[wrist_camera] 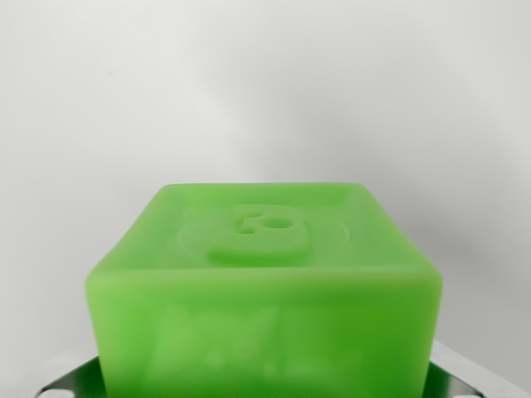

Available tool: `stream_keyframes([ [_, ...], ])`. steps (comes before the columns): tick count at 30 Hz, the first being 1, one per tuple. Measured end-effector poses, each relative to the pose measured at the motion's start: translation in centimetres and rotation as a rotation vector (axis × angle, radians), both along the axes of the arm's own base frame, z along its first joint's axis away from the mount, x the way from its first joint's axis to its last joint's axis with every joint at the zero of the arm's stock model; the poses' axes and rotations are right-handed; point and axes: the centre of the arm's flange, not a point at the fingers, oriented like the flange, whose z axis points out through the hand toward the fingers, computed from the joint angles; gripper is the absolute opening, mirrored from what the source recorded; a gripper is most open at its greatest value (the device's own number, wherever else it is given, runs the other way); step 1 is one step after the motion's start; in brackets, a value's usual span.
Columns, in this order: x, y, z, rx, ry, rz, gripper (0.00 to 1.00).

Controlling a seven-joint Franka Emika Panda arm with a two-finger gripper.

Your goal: Stack cube

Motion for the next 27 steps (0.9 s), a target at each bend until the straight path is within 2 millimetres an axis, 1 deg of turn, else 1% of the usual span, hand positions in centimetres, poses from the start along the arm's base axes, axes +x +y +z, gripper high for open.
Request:
stream_keyframes([
  [27,4.5,2.9,0.3,0.002,0.0,-0.035,0.0],
])
